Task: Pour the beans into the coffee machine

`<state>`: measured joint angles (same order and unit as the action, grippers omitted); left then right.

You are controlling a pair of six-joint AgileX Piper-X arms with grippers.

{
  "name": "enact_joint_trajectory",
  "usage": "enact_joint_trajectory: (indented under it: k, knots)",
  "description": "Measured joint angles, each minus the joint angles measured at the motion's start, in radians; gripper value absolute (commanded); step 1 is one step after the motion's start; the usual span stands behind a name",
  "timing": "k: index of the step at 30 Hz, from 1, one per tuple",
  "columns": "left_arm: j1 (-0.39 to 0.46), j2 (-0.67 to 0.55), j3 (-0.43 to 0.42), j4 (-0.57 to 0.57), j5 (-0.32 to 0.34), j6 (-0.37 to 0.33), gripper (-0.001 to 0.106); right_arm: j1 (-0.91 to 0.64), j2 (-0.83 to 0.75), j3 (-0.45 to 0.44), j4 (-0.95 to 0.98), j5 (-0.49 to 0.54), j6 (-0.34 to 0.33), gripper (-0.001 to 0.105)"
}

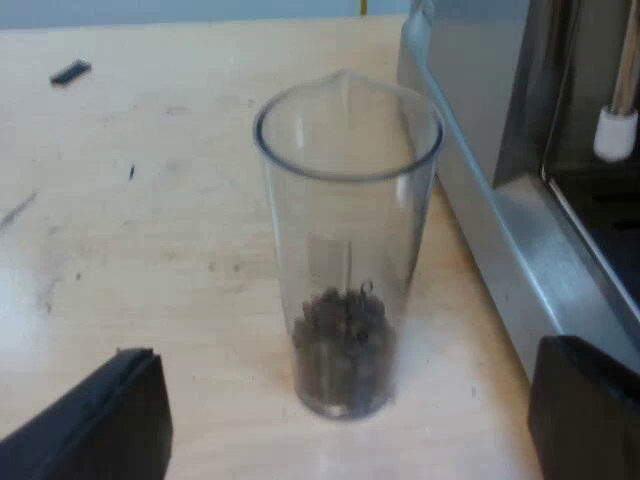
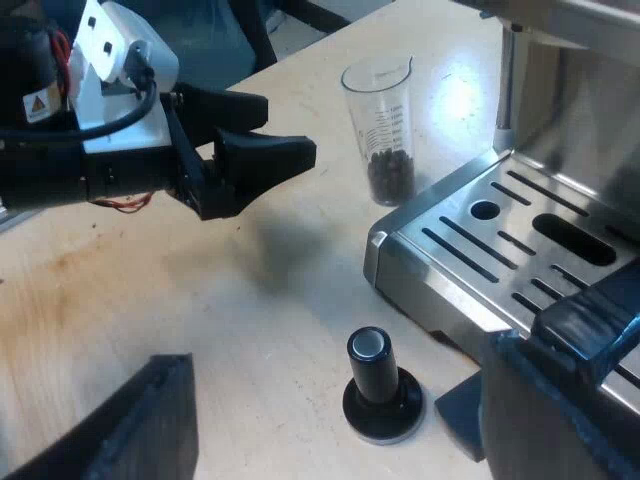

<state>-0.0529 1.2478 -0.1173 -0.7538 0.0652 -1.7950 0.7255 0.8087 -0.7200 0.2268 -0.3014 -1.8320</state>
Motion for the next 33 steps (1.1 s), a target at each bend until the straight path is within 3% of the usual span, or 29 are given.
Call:
enact_joint_trajectory:
  k: [4, 16, 33]
  knots:
    - [0.0, 0.113, 0.0, -0.124, 0.0, 0.0, 0.082, 0.0, 0.0, 0.0, 0.0, 0.0, 0.0, 0.062]
    - [0.0, 0.327, -0.066, -0.284, 0.033, 0.0, 0.082, 0.0, 0.0, 0.0, 0.0, 0.0, 0.0, 0.062]
    - [0.0, 0.455, -0.222, -0.291, 0.032, 0.0, 0.082, 0.0, 0.0, 0.0, 0.0, 0.0, 0.0, 0.062]
